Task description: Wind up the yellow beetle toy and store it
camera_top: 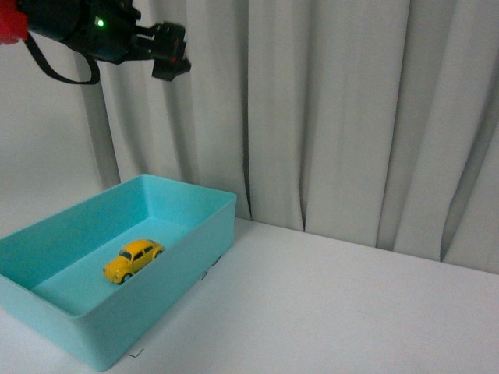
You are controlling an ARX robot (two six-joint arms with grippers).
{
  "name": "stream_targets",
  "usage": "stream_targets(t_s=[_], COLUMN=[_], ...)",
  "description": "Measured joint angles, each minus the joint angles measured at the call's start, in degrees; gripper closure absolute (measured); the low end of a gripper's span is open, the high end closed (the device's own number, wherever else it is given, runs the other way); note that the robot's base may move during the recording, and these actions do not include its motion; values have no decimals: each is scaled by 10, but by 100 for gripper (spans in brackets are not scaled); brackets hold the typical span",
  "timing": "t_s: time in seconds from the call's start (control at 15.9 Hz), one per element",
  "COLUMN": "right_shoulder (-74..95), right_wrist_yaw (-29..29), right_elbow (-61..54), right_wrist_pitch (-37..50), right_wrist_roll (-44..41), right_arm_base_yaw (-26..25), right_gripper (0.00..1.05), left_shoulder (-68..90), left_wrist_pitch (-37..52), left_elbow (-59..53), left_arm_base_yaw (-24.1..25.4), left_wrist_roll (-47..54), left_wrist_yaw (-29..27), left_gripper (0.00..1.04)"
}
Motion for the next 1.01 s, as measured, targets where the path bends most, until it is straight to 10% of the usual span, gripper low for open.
stream_targets(t_s=[0.13, 0.38, 1.01], right_shoulder=[0, 0, 0], right_wrist_yaw=[0, 0, 0], right_elbow=[0, 0, 0], right_wrist_pitch=[1, 1, 1], right_wrist_roll=[0, 0, 0], right_arm_base_yaw=[0, 0, 0], right_gripper=[7, 7, 7], left_shoulder=[-195, -549, -693], left_wrist_pitch=[107, 42, 64], left_elbow=[-193, -428, -611], left_arm_base_yaw=[-53, -83, -145], left_wrist_roll=[-106, -152, -154], left_wrist_yaw=[-16, -56, -120], left_gripper=[52, 103, 103])
